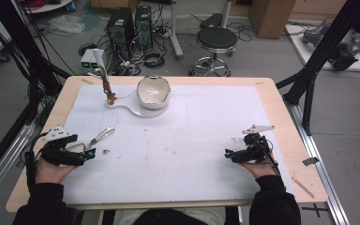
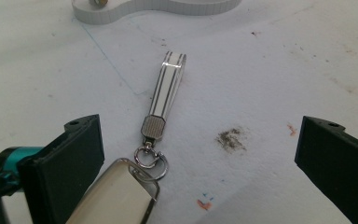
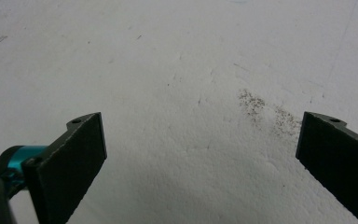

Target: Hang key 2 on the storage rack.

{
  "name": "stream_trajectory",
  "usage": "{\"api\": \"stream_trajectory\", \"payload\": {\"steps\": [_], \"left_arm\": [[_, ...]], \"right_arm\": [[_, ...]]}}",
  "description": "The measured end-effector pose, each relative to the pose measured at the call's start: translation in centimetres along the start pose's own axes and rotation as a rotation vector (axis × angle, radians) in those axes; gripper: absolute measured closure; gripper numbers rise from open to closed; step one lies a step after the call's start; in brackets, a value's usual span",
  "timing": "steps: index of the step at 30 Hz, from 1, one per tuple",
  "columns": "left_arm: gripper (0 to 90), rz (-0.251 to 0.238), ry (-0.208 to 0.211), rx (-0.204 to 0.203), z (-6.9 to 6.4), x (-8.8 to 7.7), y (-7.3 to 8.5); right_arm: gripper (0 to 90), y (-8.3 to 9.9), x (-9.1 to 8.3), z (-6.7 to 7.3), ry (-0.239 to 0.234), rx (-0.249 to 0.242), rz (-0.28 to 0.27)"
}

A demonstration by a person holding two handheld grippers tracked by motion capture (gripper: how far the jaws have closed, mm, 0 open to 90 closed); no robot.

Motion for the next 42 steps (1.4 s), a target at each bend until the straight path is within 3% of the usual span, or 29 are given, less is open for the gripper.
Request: {"api": "stream_trajectory", "payload": {"steps": [4,12,17,22,25,33,35,38,40,42], "left_arm": [[1.7,0.017,0.014,0.001,0.4,0.8,-0.7],[1.7,0.097,0.023,0.046,0.9,2.5,-2.0],[2.5,0.112,0.036,0.06,1.5,3.4,-3.1],[2.6,0.169,0.054,0.065,2.0,4.6,-3.4],[7.4,0.193,0.093,0.082,1.9,5.3,-3.9],[9.5,0.3,0.097,0.103,2.1,7.0,-4.8],[12.8,0.317,0.091,0.103,2.1,7.3,-4.8],[21.4,0.386,0.073,0.071,2.4,7.9,-4.2],[25.2,0.376,0.07,0.065,2.5,7.8,-4.4],[41.7,0.37,0.057,0.072,2.5,7.6,-4.5]], "right_arm": [[0.6,0.3,0.0,0.1,0.009,-0.002,0.005],[0.6,0.8,0.0,0.4,0.009,-0.009,0.008],[0.6,1.0,0.0,0.4,0.013,-0.004,0.01],[0.6,1.1,-0.2,0.3,0.014,0.002,0.0],[0.6,1.1,-0.2,0.3,0.013,0.0,0.0],[0.6,1.3,-0.1,0.8,0.007,-0.02,0.003],[0.6,1.3,-0.2,0.8,0.01,-0.019,0.006],[0.6,1.3,-0.3,0.7,0.012,-0.021,-0.003],[0.6,1.3,-0.2,0.7,0.016,-0.022,-0.004],[0.6,1.3,-0.1,0.7,0.02,-0.022,0.0]]}}
Point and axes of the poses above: each handheld gripper's, and its own axes: x roughly forward along the jaws, y roughly out of its underside, z roughly to its left, the point moved 5 cm from there along x, roughly forward along the jaws, and after that the axes turned 10 degrees about z, right-handed, at the moved point
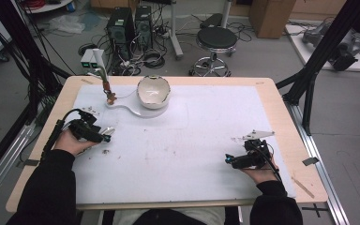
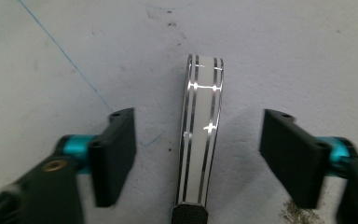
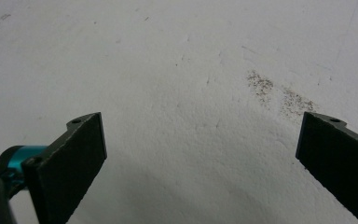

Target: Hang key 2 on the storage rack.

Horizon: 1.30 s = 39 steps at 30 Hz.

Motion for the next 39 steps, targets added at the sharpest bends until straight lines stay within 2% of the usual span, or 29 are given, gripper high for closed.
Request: {"api": "stream_trajectory", "payload": {"steps": [2,3,4,7,11,12,16,19,25,27,34,37,39], "left_arm": [[59.4,-0.002,-0.045,0.008,0.2,-0.1,0.0],[68.9,-0.004,-0.046,0.016,0.3,-0.2,0.1],[73.8,-0.014,-0.037,0.017,0.3,-0.2,0.1],[74.1,-0.05,-0.024,0.046,-0.1,-0.4,-0.1],[74.2,-0.138,-0.042,0.079,-0.5,-1.5,-0.7],[74.3,-0.153,-0.044,0.077,-0.5,-1.8,-0.8],[74.3,-0.164,-0.068,0.065,-0.2,-3.0,-1.2],[74.4,-0.203,-0.053,0.045,-0.1,-4.0,-1.7],[74.4,-0.24,-0.061,0.041,0.1,-5.5,-2.8],[74.4,-0.271,-0.063,0.023,0.3,-6.1,-3.1],[74.4,-0.323,-0.085,0.007,1.0,-8.0,-3.5],[74.5,-0.33,-0.106,0.015,1.4,-8.9,-3.8],[74.5,-0.329,-0.114,0.006,1.7,-9.3,-3.9]], "right_arm": [[0.6,0.0,0.1,0.1,-0.002,0.001,0.002],[0.6,0.0,0.1,0.1,-0.002,-0.004,0.001],[0.6,0.0,0.1,0.1,0.0,-0.007,0.001],[0.6,0.0,0.0,0.1,-0.005,-0.006,-0.001],[0.6,0.0,-0.1,0.0,-0.007,0.0,-0.008],[0.6,0.0,-0.1,0.0,-0.007,-0.002,-0.011],[0.6,-0.1,-0.2,0.1,-0.008,-0.009,-0.02],[0.6,0.0,-0.3,0.1,-0.003,-0.009,-0.02],[0.6,0.0,-0.4,0.2,-0.006,-0.01,-0.018],[0.6,0.1,-0.4,0.2,-0.002,-0.011,-0.014],[0.6,0.2,-0.5,0.1,0.004,-0.009,-0.017],[0.6,0.2,-0.4,0.0,0.007,-0.01,-0.017],[0.6,0.2,-0.4,0.0,0.005,-0.01,-0.015]]}}
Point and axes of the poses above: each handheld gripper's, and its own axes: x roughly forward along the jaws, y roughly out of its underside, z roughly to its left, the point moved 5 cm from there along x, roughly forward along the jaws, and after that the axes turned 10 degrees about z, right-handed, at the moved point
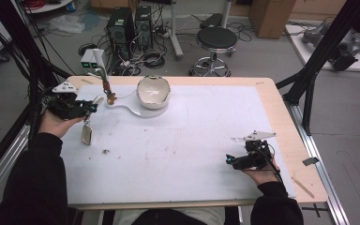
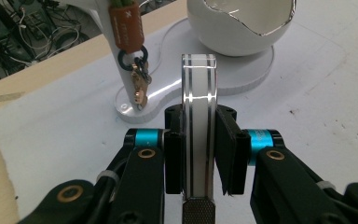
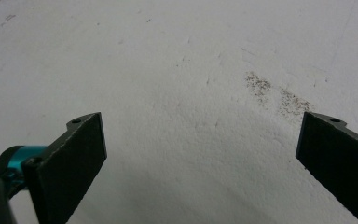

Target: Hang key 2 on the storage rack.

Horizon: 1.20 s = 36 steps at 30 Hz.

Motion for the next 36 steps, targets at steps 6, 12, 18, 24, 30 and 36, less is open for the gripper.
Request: {"api": "stream_trajectory", "payload": {"steps": [6,12,18,24,30,36], "left_arm": [[74.5,-0.026,-0.009,-0.033,1.2,-0.8,-0.8],[74.5,-0.085,-0.022,-0.067,2.1,-1.3,-1.4],[74.5,-0.116,-0.041,-0.084,3.0,-1.8,-2.3],[74.5,-0.124,-0.066,-0.092,3.8,-2.1,-3.0],[74.5,-0.138,-0.078,-0.076,4.6,-2.5,-4.5],[74.5,-0.145,-0.095,-0.068,5.6,-2.7,-5.8]], "right_arm": [[0.6,0.1,0.0,0.0,-0.002,0.005,0.003],[0.6,0.1,0.1,-0.1,-0.002,0.007,0.002],[0.6,0.1,0.1,-0.1,-0.002,0.01,0.004],[0.6,0.1,0.1,-0.1,0.001,0.014,0.002],[0.6,0.3,0.1,-0.4,0.009,0.026,0.006],[0.6,0.3,0.0,-0.5,0.005,0.027,0.002]]}}
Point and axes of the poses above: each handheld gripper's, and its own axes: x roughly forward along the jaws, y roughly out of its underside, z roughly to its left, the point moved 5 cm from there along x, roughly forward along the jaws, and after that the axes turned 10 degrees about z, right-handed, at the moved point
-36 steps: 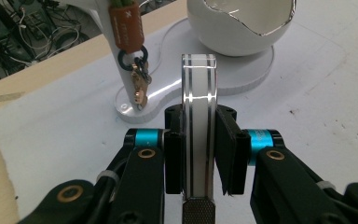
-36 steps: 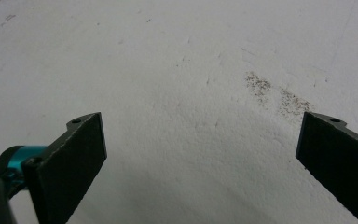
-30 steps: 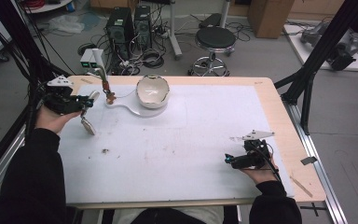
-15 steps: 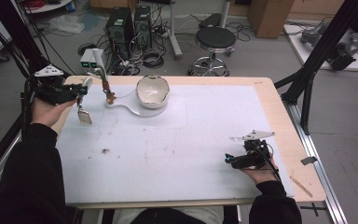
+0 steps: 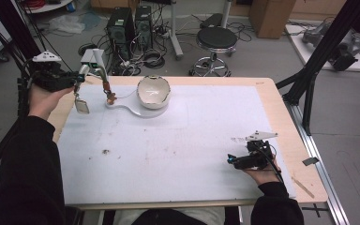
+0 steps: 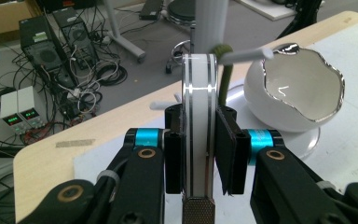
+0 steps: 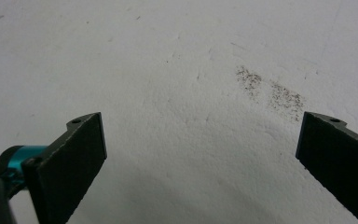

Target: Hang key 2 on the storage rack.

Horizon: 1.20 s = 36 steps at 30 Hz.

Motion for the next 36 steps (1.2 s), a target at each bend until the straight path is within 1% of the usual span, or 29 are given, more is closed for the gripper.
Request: {"api": "stream_trajectory", "payload": {"steps": [3,7,8,11,14,16,17,18,20,22,24,27,28,30,32,34,35,36], "left_arm": [[74.5,0.013,-0.009,0.014,0.4,0.3,-0.2],[74.5,-0.025,-0.009,-0.011,1.4,0.2,-0.4],[74.5,-0.032,-0.012,-0.009,1.5,0.3,-0.5],[74.6,-0.036,-0.015,0.003,1.9,0.4,-0.7],[74.6,-0.042,-0.018,-0.014,2.5,0.6,-1.2],[74.6,-0.029,-0.023,-0.003,2.6,0.8,-1.4],[74.6,-0.036,-0.026,-0.002,2.7,0.9,-1.6],[74.6,-0.04,-0.015,-0.008,2.7,1.0,-1.7],[74.6,-0.037,-0.015,-0.011,2.8,1.2,-2.0],[74.6,-0.049,-0.006,-0.017,2.9,1.3,-2.3],[74.6,-0.049,-0.023,-0.01,3.1,1.5,-2.6],[74.6,-0.055,-0.032,-0.012,3.7,1.8,-3.2],[74.6,-0.049,-0.039,-0.013,3.9,2.0,-3.3],[74.6,-0.036,-0.045,-0.02,4.4,2.3,-3.4],[74.6,-0.042,-0.049,-0.026,4.7,2.6,-3.7],[74.6,-0.049,-0.057,-0.037,4.7,3.0,-3.9],[74.6,-0.043,-0.058,-0.023,4.5,3.1,-4.1],[74.5,-0.036,-0.074,-0.003,4.3,3.3,-4.3]], "right_arm": [[0.6,0.0,0.1,0.0,0.002,-0.006,0.002],[0.6,0.1,0.0,0.0,0.002,0.0,0.004],[0.6,0.1,0.0,0.0,0.003,0.002,0.002],[0.6,0.1,0.1,0.1,0.004,-0.002,0.008],[0.6,0.1,0.2,0.2,0.004,-0.006,0.012],[0.6,0.1,0.2,0.2,0.004,-0.004,0.013],[0.6,0.1,0.2,0.2,0.002,-0.004,0.011],[0.6,0.2,0.2,0.1,0.002,-0.007,0.011],[0.6,0.2,0.2,0.0,-0.001,-0.006,0.014],[0.6,0.3,0.1,0.0,-0.007,-0.003,0.014],[0.6,0.3,0.2,-0.1,-0.007,-0.005,0.015],[0.6,0.4,0.3,0.0,-0.007,-0.008,0.027],[0.6,0.5,0.3,0.0,-0.005,-0.011,0.031],[0.6,0.5,0.3,0.0,-0.004,-0.011,0.03],[0.6,0.5,0.3,-0.1,-0.001,-0.009,0.03],[0.6,0.6,0.4,-0.2,-0.001,0.0,0.037],[0.6,0.7,0.5,-0.2,-0.002,-0.001,0.04],[0.6,0.7,0.5,-0.3,0.0,-0.004,0.044]]}}
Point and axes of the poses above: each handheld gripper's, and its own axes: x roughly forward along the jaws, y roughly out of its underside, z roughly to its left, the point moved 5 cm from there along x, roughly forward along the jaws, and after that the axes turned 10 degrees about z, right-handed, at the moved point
